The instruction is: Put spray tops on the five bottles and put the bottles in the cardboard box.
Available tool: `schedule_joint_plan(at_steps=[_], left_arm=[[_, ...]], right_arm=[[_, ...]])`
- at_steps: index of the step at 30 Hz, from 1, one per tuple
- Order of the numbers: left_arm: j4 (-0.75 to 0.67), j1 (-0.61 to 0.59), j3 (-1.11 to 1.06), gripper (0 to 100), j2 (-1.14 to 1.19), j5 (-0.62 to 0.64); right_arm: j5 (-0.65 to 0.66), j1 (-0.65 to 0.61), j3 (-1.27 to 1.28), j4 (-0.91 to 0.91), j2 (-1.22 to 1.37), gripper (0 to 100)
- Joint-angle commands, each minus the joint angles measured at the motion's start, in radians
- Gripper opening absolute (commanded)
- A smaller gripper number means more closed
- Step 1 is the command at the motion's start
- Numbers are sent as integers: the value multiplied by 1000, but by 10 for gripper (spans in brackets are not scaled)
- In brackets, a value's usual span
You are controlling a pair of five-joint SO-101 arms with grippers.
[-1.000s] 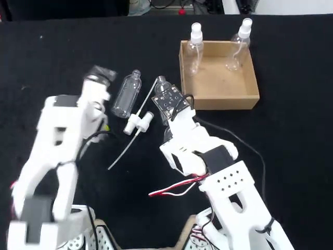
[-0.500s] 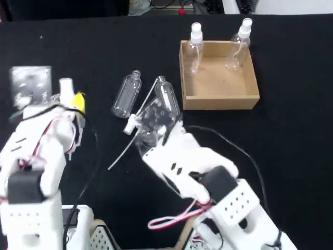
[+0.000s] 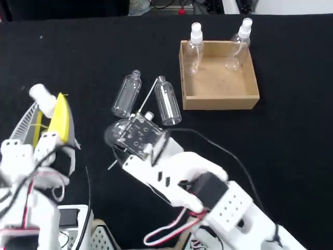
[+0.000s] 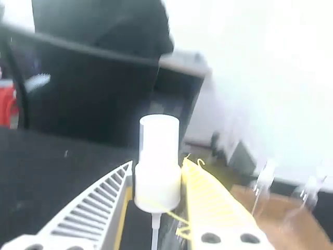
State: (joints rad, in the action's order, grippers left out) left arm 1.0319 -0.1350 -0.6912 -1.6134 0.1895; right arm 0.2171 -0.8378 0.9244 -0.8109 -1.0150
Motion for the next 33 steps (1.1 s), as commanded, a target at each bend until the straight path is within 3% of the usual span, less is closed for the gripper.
schedule_joint_plan(at_steps=[1,12,20,33], left_arm=[[-115,-5,-58,127,-143,9],[-371,16,-245,130,-196,296],[-313,211,-257,130,-198,256],[-287,229,-294,130,-198,256]], right_arm=[[14,-15,-27,55,93,180],[14,-68,-97,-40,160,181],[14,-69,-99,-38,189,181],[14,-68,-94,-38,188,180]])
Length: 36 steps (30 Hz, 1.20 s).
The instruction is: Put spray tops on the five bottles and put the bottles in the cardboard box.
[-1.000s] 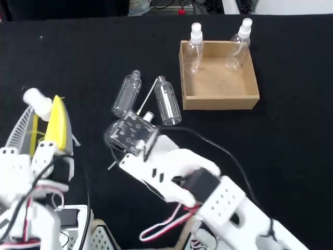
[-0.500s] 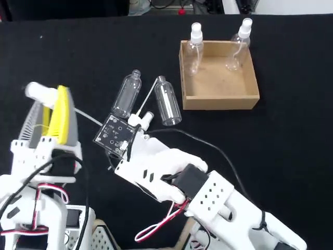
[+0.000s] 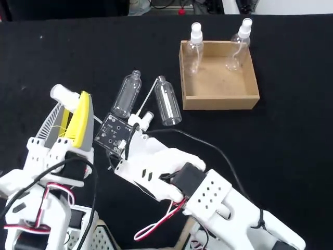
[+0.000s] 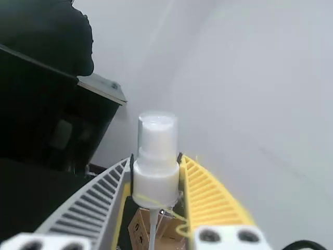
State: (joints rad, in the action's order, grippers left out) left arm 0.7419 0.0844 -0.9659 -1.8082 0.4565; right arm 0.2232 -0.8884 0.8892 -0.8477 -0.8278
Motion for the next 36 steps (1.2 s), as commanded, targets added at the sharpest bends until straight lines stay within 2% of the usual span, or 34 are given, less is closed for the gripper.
schedule_joint_plan(at_steps=[1,22,26,36], left_arm=[[3,10,-22,130,-3,-8],[0,-1,38,127,-18,-8],[-5,-59,38,127,-18,-2],[52,-61,-5,127,-18,-2]], right_arm=[[8,-17,-59,-2,1,180],[-2,-15,-56,-2,-4,180],[-2,-15,-56,-2,-4,180],[-2,-15,-59,-2,-4,180]])
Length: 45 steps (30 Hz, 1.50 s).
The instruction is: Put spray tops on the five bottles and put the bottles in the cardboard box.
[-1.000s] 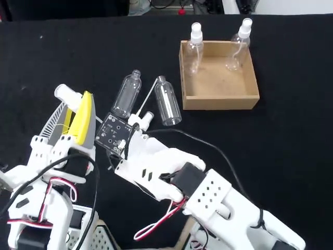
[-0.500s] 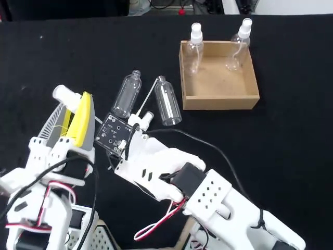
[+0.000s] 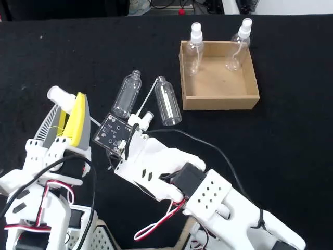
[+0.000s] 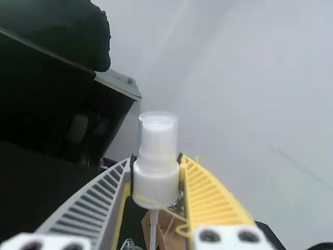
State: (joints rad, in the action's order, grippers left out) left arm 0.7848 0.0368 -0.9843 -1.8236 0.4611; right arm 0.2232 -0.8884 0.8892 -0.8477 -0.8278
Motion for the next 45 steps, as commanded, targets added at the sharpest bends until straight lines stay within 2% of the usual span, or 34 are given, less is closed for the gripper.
schedule_joint_plan(at_steps=[1,6,11,18,23,31,40,45], left_arm=[[9,-13,13,127,-3,-6],[9,-10,21,127,-3,2],[8,-10,-8,129,-3,80],[8,-10,-42,130,-3,78],[8,61,-38,130,-3,68],[6,107,-39,130,-3,18],[9,145,-45,129,-3,-186],[63,140,-38,129,-3,-198]], right_arm=[[-2,-15,-59,-2,-4,180],[-3,-14,-62,-3,-5,180],[-52,-14,-62,-2,-5,180],[-57,-17,-64,0,-5,180],[-57,-14,-54,-2,-65,180],[-52,11,-19,-2,-124,179],[-49,8,-38,-6,-64,179],[-49,6,-38,-8,-64,179]])
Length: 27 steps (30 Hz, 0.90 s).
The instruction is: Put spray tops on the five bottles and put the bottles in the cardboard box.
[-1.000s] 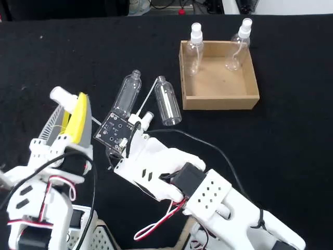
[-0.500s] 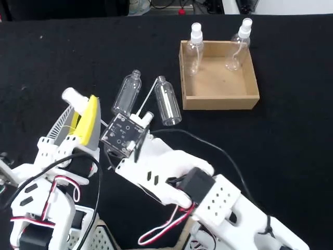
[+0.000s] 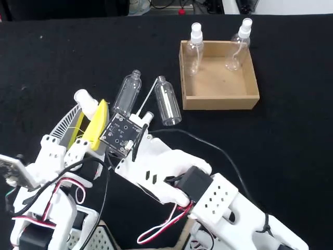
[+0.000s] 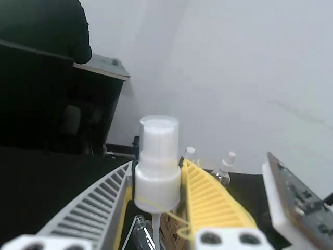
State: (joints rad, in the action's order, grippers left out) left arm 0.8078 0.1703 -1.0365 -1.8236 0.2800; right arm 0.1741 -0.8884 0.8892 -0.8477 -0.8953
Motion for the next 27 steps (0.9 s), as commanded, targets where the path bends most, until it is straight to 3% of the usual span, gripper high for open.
schedule_joint_plan(at_steps=[1,27], left_arm=[[43,4,15,128,-3,-17],[48,-31,4,130,-3,-18]], right_arm=[[-2,6,-38,-8,4,179],[-8,5,-28,-9,4,179]])
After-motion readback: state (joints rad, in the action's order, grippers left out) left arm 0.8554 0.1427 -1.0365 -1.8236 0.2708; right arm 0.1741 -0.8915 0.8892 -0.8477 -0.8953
